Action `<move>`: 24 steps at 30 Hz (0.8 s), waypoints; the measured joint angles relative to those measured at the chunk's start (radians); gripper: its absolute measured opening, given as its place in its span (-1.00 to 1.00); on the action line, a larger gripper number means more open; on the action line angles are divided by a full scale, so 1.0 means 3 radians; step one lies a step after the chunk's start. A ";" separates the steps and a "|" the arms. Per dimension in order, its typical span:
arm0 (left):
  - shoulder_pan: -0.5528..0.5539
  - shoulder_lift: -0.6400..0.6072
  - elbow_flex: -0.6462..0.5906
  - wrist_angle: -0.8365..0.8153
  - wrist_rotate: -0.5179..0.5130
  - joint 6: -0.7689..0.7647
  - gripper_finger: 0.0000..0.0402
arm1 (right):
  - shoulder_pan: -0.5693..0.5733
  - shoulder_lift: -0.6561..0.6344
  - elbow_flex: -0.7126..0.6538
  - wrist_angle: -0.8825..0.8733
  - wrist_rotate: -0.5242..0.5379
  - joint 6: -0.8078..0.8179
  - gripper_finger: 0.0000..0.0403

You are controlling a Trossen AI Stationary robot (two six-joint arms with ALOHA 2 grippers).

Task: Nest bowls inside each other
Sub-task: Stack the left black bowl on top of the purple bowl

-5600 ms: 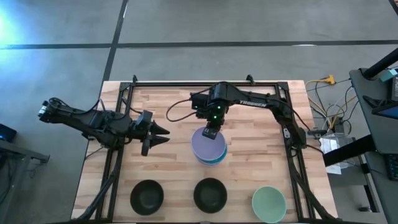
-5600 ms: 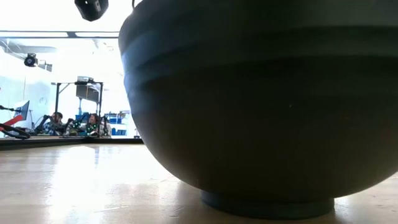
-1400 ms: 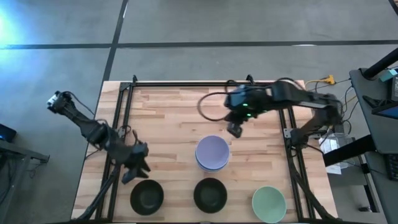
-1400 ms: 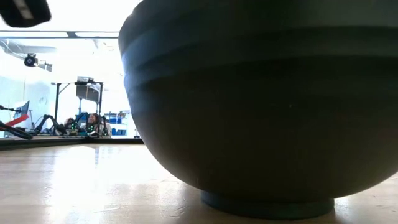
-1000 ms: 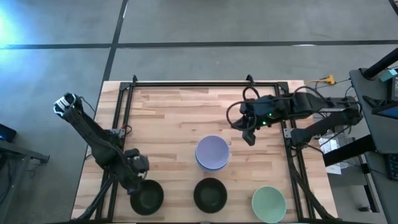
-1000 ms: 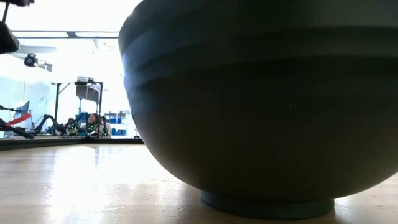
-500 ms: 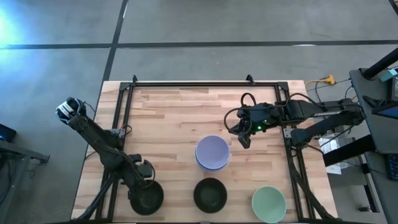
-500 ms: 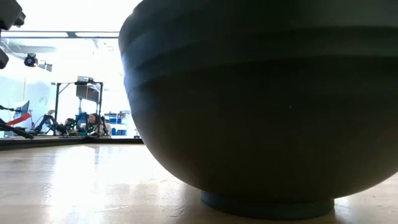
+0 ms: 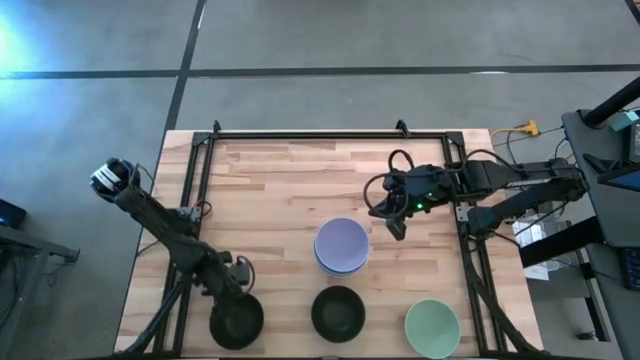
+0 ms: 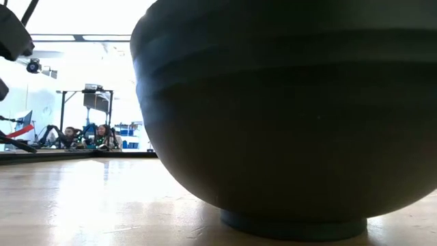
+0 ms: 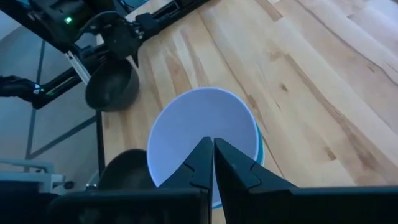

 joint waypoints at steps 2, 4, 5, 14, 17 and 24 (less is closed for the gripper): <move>0.0017 -0.0042 -0.0013 -0.0003 0.0000 0.0023 -0.85 | 0.0018 -0.0004 0.0000 -0.0001 -0.0001 0.0004 -0.96; 0.0041 -0.0103 -0.0023 -0.0013 0.0001 0.0026 -0.95 | 0.0040 -0.0003 0.0000 -0.0001 -0.0002 0.0005 -0.96; 0.0055 -0.0143 -0.0023 -0.0014 0.0005 0.0027 -0.96 | 0.0052 -0.0004 0.0000 -0.0001 -0.0002 0.0005 -0.96; 0.0337 -0.0695 0.0052 -0.0449 0.0010 0.0041 -0.99 | 0.0106 -0.0004 0.0000 -0.0002 -0.0002 0.0006 -0.96; 0.0567 -0.0896 0.0174 -0.0538 -0.0018 0.0161 -0.99 | 0.0118 -0.0004 0.0000 -0.0002 -0.0001 -0.0007 -0.96; 0.1431 -0.0908 0.0777 -0.0505 -0.0077 0.0668 -1.00 | 0.0139 -0.0007 0.0000 -0.0007 0.0000 -0.0043 -0.96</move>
